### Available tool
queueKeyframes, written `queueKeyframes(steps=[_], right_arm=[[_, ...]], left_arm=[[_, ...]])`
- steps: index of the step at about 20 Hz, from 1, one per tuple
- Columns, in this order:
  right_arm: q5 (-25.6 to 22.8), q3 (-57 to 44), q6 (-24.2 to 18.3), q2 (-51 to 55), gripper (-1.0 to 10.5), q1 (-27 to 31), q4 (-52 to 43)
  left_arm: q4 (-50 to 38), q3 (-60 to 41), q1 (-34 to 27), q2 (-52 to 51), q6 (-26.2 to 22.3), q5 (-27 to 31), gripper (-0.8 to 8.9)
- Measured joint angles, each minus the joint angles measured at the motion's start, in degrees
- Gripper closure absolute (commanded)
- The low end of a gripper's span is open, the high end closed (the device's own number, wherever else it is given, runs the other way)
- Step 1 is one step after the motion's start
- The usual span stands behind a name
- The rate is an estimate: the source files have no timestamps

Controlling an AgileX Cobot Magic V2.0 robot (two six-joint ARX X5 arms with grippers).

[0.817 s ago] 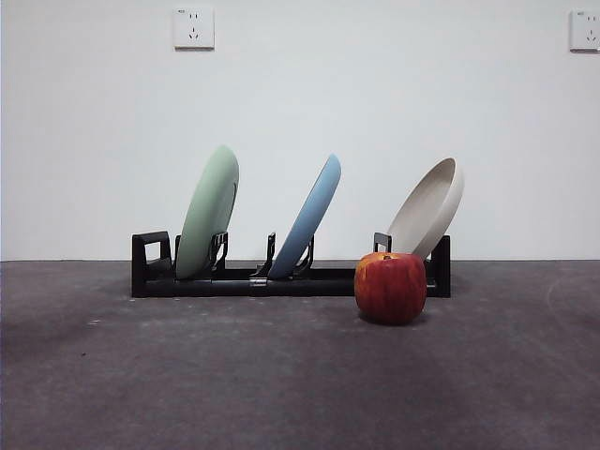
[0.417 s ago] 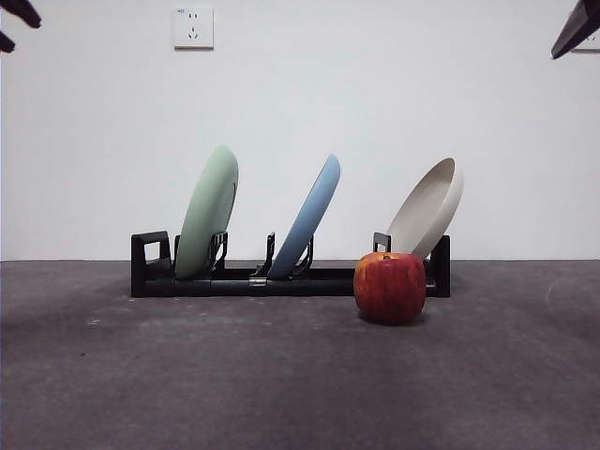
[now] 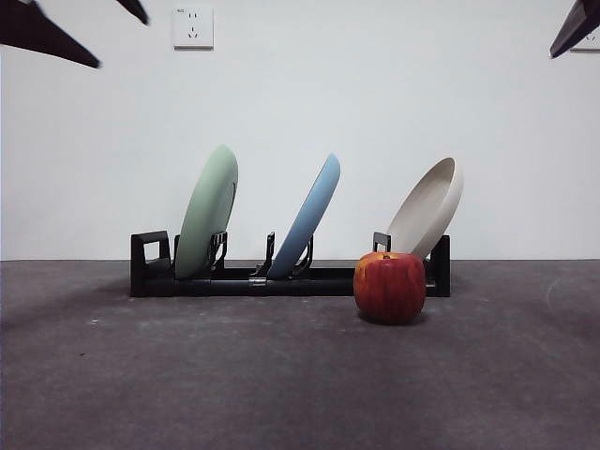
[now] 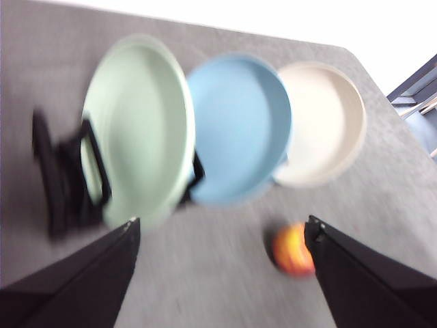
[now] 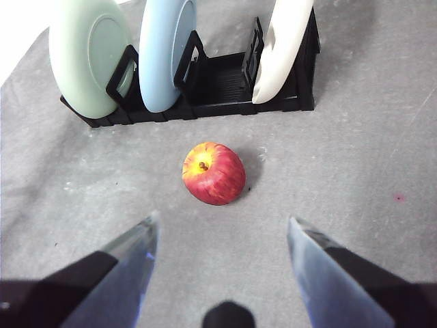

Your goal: Take the green plate from the plate rack,put the plate on the table,take the apple from the table,put the apple in the plate

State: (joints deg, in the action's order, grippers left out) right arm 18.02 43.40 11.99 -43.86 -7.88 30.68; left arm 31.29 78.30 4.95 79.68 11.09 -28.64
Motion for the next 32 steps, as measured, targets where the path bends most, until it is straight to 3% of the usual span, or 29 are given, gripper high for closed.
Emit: queueKeyframes(steps=[7,17,20,23,32], right_arm=[[-0.02,0.0,0.0,-0.94,6.3,0.0,0.0],[-0.07,0.0,0.0,-3.3,6.3,0.0,-0.26],[-0.17,0.0,0.0,-3.3,6.3,0.0,-0.26],[-0.17,0.0,0.0,-3.32,6.3,0.0,-0.26],[-0.2,0.0,0.0,-3.32,6.3,0.0,-0.28]], left_arm=[[0.35,20.76,3.78,22.62,-2.51,4.26,4.1],[-3.58,21.57,6.47,32.06,-3.13,7.54,4.16],[-3.98,21.59,6.67,32.06,-3.15,7.5,6.59],[-3.89,21.59,6.99,32.06,-3.67,7.34,8.06],[-2.47,21.68,7.85,31.26,-4.13,1.95,8.22]])
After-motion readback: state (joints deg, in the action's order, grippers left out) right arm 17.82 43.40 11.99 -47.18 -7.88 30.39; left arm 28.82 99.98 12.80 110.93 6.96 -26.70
